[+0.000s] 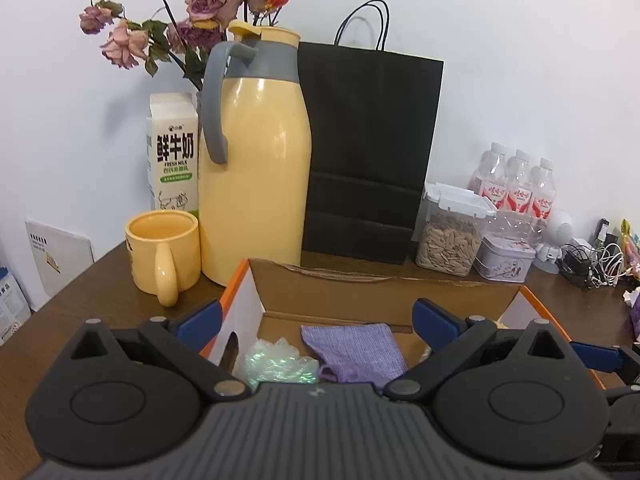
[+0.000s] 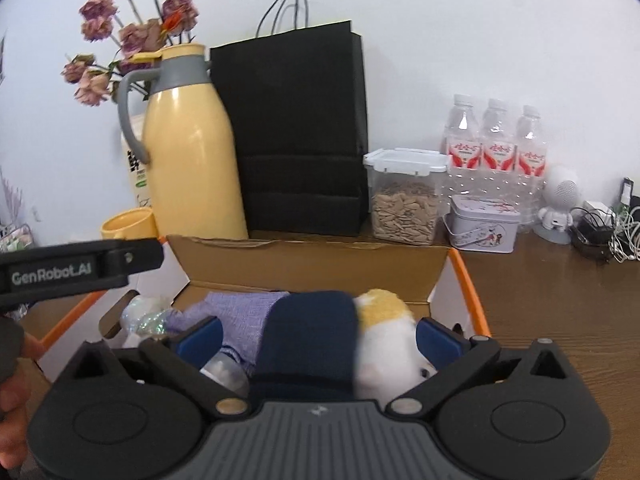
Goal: Organize objects
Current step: 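Carry the pouch and white earbud into the box and open both tools, then withdraw both tools up from the box back over the table items, then grasp the braided black cable with the left tool while the right tool grasps the short black cable, then carry both cables into the box and open both tools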
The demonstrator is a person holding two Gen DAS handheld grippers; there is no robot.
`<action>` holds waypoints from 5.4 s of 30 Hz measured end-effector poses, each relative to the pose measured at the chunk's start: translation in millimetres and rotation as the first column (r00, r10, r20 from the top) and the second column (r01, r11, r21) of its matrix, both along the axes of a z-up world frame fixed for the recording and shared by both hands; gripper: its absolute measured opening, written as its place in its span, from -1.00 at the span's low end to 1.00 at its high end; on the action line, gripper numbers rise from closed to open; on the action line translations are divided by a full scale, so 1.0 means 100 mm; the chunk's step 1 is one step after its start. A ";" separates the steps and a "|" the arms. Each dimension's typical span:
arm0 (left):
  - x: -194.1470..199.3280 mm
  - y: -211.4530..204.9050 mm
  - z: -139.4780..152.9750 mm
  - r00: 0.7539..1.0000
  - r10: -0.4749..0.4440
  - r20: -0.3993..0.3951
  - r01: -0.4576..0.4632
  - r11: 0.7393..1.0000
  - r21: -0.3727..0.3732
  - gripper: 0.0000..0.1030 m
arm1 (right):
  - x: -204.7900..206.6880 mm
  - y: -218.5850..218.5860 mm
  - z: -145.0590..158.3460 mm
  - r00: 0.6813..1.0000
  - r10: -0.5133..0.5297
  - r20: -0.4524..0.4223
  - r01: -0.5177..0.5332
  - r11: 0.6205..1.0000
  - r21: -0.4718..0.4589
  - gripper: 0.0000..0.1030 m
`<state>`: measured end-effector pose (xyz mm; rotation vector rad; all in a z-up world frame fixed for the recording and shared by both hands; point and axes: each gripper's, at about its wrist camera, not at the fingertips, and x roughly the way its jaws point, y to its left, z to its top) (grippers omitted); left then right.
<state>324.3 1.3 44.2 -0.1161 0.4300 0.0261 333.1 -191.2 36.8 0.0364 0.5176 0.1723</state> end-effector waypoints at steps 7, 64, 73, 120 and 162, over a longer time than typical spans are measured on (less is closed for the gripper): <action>0.01 -0.01 0.00 1.000 0.002 -0.012 -0.002 1.000 0.016 1.00 | -0.01 0.00 0.01 1.000 0.009 -0.007 -0.009 1.000 -0.001 1.00; -1.45 -0.34 -0.66 0.943 -0.179 -0.282 0.224 0.965 0.137 1.00 | -1.55 -0.31 -0.53 0.998 -0.016 -0.057 0.010 0.995 -0.104 1.00; -1.23 -0.32 -0.79 0.937 -0.160 -0.311 0.200 0.975 0.100 1.00 | -1.54 -0.33 -0.54 0.998 -0.014 -0.062 0.009 0.996 -0.084 1.00; -1.54 -0.15 -0.67 0.979 -0.164 -0.117 0.171 0.984 0.056 0.71 | -1.55 -0.30 -0.54 0.999 -0.004 -0.053 0.000 0.998 -0.070 1.00; -1.71 0.21 -0.42 0.997 -0.078 -0.027 0.079 0.996 0.049 0.71 | -1.70 0.24 -0.33 0.990 0.125 0.063 -0.122 0.991 -0.046 -0.15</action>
